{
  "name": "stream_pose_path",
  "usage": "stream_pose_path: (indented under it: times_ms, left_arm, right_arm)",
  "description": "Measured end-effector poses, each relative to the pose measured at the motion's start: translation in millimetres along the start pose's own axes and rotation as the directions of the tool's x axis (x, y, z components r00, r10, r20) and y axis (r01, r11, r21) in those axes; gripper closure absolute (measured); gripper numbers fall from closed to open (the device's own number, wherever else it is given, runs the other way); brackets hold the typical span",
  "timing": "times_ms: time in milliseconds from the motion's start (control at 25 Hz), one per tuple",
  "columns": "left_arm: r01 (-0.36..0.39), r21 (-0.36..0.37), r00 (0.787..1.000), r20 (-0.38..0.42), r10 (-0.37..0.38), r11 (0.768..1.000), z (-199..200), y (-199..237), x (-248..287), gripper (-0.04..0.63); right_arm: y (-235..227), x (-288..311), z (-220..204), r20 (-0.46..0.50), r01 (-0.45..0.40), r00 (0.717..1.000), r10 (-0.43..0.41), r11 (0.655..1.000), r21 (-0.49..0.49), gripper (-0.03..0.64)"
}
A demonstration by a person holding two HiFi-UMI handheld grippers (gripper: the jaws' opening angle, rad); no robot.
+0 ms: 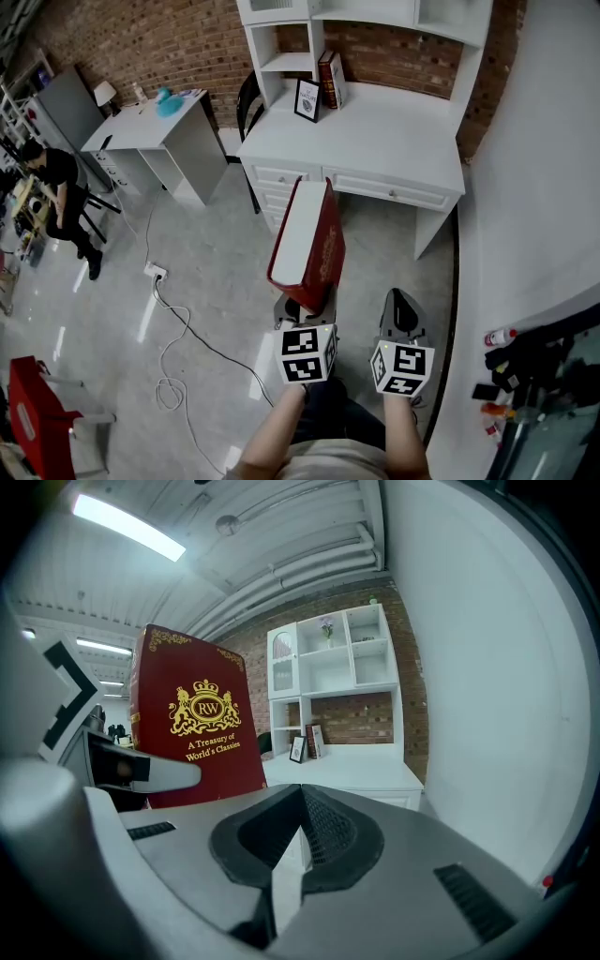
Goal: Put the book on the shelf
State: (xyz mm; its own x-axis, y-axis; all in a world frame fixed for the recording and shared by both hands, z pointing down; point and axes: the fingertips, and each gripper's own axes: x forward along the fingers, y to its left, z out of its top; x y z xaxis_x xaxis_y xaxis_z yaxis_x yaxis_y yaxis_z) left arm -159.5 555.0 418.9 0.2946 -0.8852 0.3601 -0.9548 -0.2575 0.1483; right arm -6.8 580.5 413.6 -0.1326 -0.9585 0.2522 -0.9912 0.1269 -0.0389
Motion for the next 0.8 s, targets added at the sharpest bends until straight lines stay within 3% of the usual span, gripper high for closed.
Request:
stream_pose_path:
  times_ms: [320,800]
  left_arm:
    - [0.015,-0.014,1.0,-0.025,-0.015,1.0,1,5,27,0.353]
    - [0.054,-0.003,0.998,-0.018,-0.055,0.999,38,18,104,0.353]
  right_arm:
    - [-10,21,0,-0.012,0.022,1.0,-0.022,1.0,0.008,0.601]
    - [-23,99,23,-0.008,0.051,0.999,-0.051,0.999,-0.002,0.601]
